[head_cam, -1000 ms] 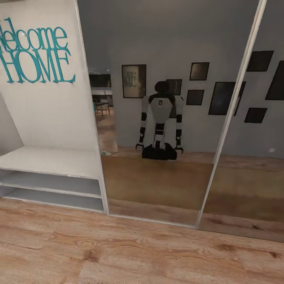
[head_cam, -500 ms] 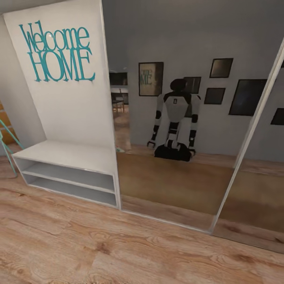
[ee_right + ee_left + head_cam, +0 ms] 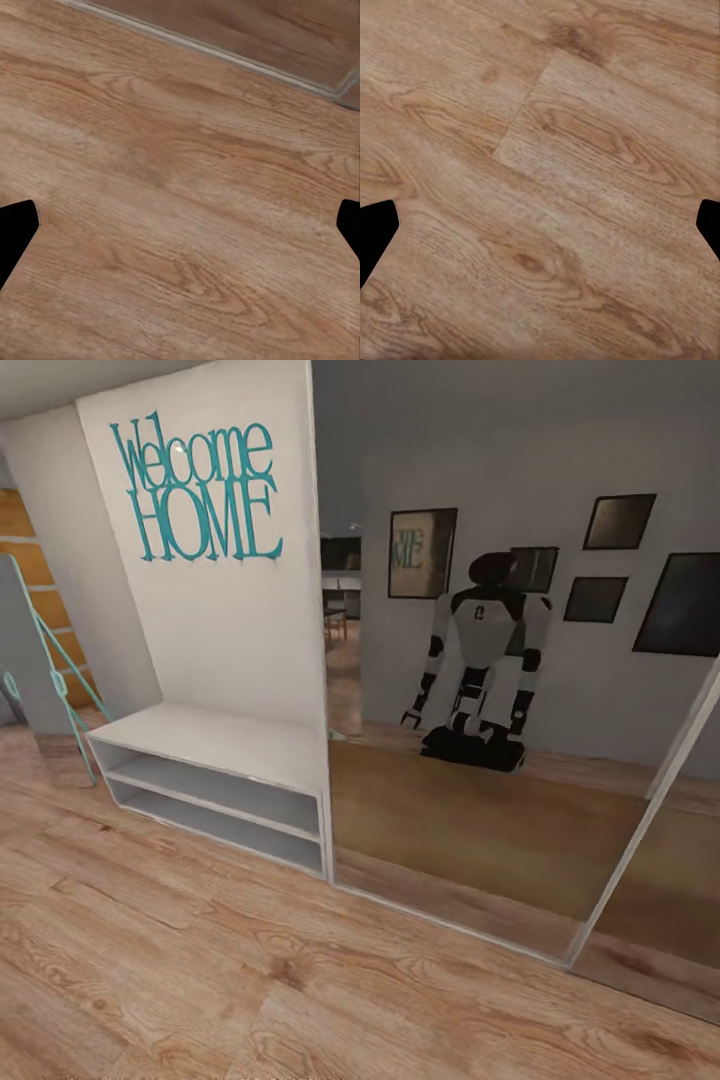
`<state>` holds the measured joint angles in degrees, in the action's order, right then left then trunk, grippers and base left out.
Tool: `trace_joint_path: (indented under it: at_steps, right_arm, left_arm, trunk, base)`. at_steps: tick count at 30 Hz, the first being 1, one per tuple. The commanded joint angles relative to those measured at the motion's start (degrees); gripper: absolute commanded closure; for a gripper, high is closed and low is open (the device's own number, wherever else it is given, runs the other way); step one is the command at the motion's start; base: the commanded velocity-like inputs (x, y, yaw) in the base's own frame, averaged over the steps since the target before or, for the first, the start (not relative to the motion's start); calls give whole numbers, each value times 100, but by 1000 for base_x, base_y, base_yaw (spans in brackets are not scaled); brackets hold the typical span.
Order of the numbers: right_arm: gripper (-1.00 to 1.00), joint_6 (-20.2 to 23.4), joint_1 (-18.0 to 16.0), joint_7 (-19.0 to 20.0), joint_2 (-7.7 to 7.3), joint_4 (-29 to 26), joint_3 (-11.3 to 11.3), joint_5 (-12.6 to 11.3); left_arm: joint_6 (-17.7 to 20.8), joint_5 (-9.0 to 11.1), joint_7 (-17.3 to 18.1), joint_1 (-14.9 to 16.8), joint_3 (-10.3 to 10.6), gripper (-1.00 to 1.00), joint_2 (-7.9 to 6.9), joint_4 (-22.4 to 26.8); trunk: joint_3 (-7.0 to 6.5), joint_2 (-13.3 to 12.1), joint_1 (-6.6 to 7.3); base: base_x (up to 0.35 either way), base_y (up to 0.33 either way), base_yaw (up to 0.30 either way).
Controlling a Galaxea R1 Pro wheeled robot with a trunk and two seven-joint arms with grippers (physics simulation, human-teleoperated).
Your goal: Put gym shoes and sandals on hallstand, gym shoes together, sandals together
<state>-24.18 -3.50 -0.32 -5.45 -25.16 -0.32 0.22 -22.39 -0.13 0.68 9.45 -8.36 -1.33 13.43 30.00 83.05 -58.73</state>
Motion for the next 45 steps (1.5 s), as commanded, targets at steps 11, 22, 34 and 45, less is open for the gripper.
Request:
trace_joint_path:
  at_steps: [11, 22, 34, 45]
  right_arm:
    - [-100, -17, -2, -3, 0, 2, 2, 4]
    - [-100, -17, -2, -3, 0, 2, 6, 4]
    - [-100, -17, -2, -3, 0, 2, 6, 7]
    - [-100, -17, -2, -3, 0, 2, 7, 9]
  left_arm:
    - [-20, -13, 11, 4, -17, -100, -6, -7]
    - [-20, -13, 13, 4, -17, -100, -5, -14]
    - [-20, -13, 19, 4, -17, -100, -8, -16]
    - [-20, -13, 20, 7, -17, -100, -8, -16]
  trunk:
    - [78, 3, 0]
    - [150, 3, 0]
    - [229, 3, 0]
    - [301, 3, 0]
  base:
    - [162, 95, 213]
    - [269, 222, 213]
    - [308, 158, 213]
    - [329, 110, 213]
